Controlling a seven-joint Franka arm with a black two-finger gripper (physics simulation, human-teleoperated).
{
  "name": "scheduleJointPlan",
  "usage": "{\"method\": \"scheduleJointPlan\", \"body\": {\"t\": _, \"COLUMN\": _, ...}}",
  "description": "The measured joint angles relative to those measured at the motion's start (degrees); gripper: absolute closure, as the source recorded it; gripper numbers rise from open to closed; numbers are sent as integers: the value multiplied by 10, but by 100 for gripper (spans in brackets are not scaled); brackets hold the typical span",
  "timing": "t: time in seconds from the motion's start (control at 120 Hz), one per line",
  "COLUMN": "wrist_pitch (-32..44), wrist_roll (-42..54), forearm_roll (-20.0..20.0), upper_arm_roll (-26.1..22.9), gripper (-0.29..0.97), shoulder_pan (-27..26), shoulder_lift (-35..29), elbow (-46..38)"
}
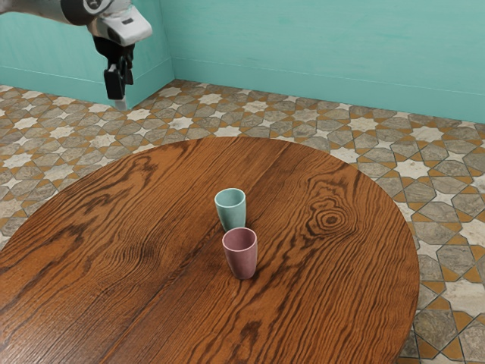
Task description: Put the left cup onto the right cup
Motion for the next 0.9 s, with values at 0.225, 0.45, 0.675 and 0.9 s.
{"method": "scheduleJointPlan", "body": {"t": 0.225, "wrist_pitch": 45, "wrist_roll": -11, "forearm_roll": -45, "upper_arm_roll": 1, "gripper": 0, "shoulder_pan": -7, "shoulder_lift": 26, "elbow": -52}}
{"method": "scheduleJointPlan", "body": {"t": 0.45, "wrist_pitch": 103, "wrist_roll": -17, "forearm_roll": -71, "upper_arm_roll": 0, "gripper": 0, "shoulder_pan": 1, "shoulder_lift": 73, "elbow": -67}}
{"method": "scheduleJointPlan", "body": {"t": 0.675, "wrist_pitch": 141, "wrist_roll": -21, "forearm_roll": -75, "upper_arm_roll": -1, "gripper": 0, "shoulder_pan": 11, "shoulder_lift": 105, "elbow": -93}}
{"method": "scheduleJointPlan", "body": {"t": 0.9, "wrist_pitch": 168, "wrist_roll": -21, "forearm_roll": -77, "upper_arm_roll": -1, "gripper": 0, "shoulder_pan": 11, "shoulder_lift": 146, "elbow": -82}}
